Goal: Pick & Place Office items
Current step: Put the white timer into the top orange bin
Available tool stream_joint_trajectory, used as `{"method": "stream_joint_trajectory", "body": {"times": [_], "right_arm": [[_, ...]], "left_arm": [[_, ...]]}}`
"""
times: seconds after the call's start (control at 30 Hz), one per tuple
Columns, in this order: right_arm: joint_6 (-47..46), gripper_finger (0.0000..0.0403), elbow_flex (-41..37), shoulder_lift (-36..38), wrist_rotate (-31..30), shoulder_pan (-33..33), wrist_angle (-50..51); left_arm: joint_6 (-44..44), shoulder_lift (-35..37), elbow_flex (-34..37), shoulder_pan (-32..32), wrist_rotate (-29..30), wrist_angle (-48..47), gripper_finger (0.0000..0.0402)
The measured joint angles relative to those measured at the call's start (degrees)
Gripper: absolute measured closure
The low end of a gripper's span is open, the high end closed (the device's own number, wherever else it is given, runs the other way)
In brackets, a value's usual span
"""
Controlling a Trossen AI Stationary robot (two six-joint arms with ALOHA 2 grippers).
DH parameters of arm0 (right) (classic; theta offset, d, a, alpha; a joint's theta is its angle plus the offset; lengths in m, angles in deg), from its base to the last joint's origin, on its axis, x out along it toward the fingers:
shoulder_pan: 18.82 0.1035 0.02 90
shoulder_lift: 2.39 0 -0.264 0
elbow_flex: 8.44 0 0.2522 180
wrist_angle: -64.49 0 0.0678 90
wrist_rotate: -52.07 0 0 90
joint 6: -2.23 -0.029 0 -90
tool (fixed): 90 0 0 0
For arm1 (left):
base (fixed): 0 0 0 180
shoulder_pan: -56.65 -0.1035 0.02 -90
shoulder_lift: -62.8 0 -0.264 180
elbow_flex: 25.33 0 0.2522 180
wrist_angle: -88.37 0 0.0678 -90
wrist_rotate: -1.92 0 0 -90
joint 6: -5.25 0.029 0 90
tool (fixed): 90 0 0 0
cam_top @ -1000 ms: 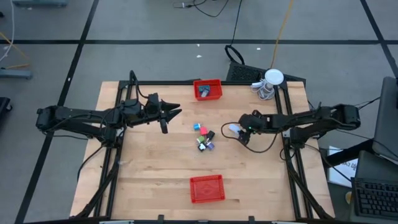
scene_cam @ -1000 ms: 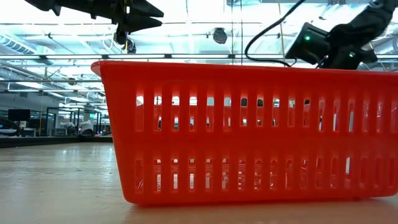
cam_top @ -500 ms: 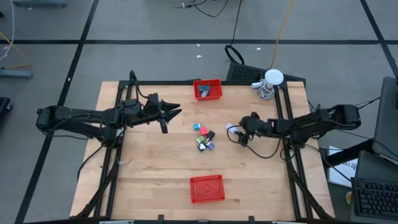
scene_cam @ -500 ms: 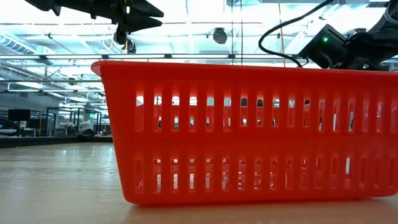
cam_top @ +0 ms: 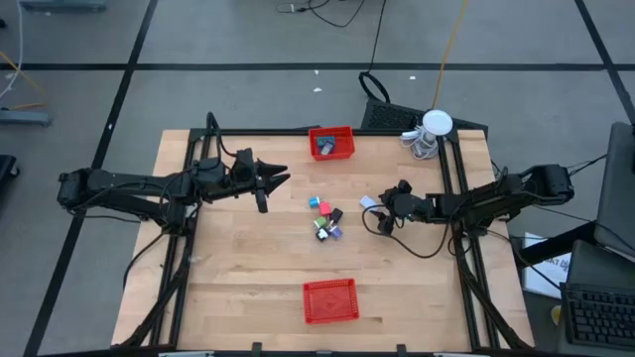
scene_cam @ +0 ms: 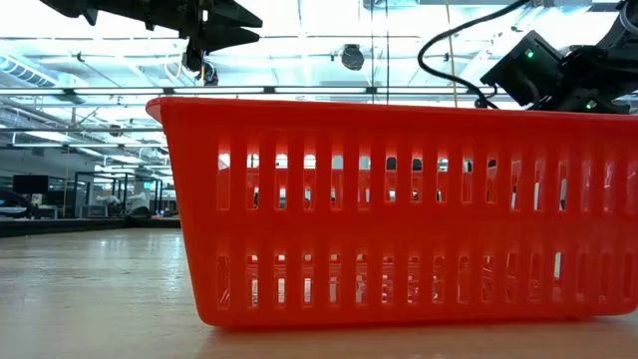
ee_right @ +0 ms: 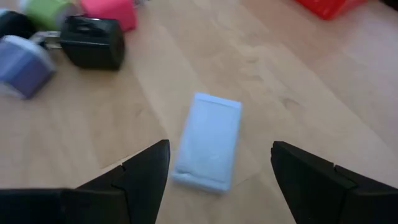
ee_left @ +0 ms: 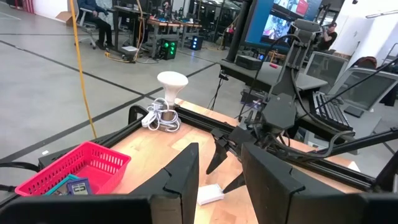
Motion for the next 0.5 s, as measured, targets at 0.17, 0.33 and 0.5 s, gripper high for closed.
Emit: {"method": "stream_joint_trajectory", "body": {"times": [0.17, 0.33, 0.5], "right_arm": [[-0.1, 0.0136, 0.0, -4.2, 0.3, 0.2, -2.1], [-0.4, 0.0136, 0.0, -7.3, 1.4, 0.3, -3.7], [1.1, 0.0137, 0.1, -8.0, 1.4, 0.3, -3.7]], "left_arm": [[-0.2, 0.0, 0.0, 0.0, 0.0, 0.0, 0.0282], [-0.2, 0.0, 0.0, 0.0, 0.0, 0.0, 0.0282], [-0.3, 0.0, 0.0, 0.0, 0.0, 0.0, 0.0282]]}}
